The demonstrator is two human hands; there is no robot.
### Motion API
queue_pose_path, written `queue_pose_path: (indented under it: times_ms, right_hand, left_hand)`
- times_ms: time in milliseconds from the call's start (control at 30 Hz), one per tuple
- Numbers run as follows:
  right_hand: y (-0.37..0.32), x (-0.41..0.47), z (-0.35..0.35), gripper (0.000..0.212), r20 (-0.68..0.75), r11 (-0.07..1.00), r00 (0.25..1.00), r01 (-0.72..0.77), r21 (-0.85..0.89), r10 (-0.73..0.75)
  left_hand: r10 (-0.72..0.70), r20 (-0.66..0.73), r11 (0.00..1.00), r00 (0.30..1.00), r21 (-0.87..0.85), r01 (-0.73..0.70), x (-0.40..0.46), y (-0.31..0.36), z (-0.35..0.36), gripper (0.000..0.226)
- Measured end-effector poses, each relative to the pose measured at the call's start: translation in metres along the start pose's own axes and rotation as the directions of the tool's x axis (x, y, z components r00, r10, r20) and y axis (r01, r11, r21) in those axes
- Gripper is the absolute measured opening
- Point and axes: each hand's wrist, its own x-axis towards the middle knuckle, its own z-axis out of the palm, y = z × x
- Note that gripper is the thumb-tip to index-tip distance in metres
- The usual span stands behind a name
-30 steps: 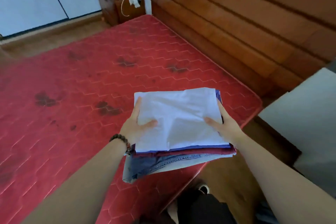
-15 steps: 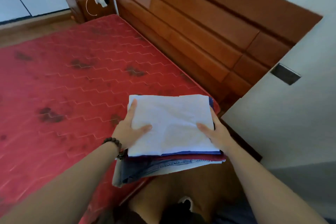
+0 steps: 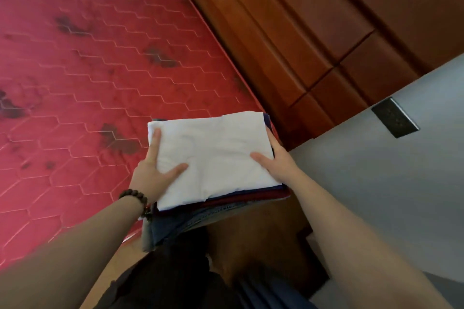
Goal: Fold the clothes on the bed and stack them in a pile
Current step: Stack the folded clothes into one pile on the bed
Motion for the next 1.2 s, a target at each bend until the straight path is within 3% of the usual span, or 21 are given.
queue_pose_path:
  times_ms: [300, 567, 667, 800, 1033, 1200]
  right_hand:
    - [0.038, 0.128, -0.046, 0.077, 0.045, 0.996, 0.998, -0.041, -0.075, 0.044]
    - [0.087, 0.254, -0.061, 0.074, 0.104, 0.994, 0.994, -0.028, -0.107, 0.04]
    - [0.117, 0.286, -0.051, 0.076, 0.103, 0.993, 0.993, -0.047, -0.11, 0.058]
    - [0.153, 0.304, -0.034, 0.073, 0.083, 0.985, 0.992, -0.084, -0.148, 0.098]
    - [0.157, 0.306, -0.038, 0.07, 0.026, 0.984, 0.998, -0.047, -0.173, 0.052]
    - [0.156, 0.303, -0.05, 0.07, -0.014, 0.977, 0.997, -0.08, -0.2, 0.078]
  left_hand:
    - [-0.138, -0.009, 0.99, 0.99, -0.026, 0.138, 0.097, 0.006, 0.085, 0.101]
    - [-0.22, -0.104, 0.973, 0.97, -0.087, 0.212, 0.184, -0.013, 0.162, 0.103]
    - [-0.262, 0.004, 0.963, 0.965, -0.054, 0.262, 0.209, -0.035, 0.19, 0.103]
    - [-0.343, 0.077, 0.938, 0.936, -0.014, 0.345, 0.226, -0.058, 0.216, 0.104]
    - [-0.28, 0.023, 0.953, 0.96, -0.11, 0.281, 0.225, -0.051, 0.221, 0.105]
    - [-0.263, 0.131, 0.96, 0.956, -0.067, 0.273, 0.226, -0.04, 0.226, 0.107]
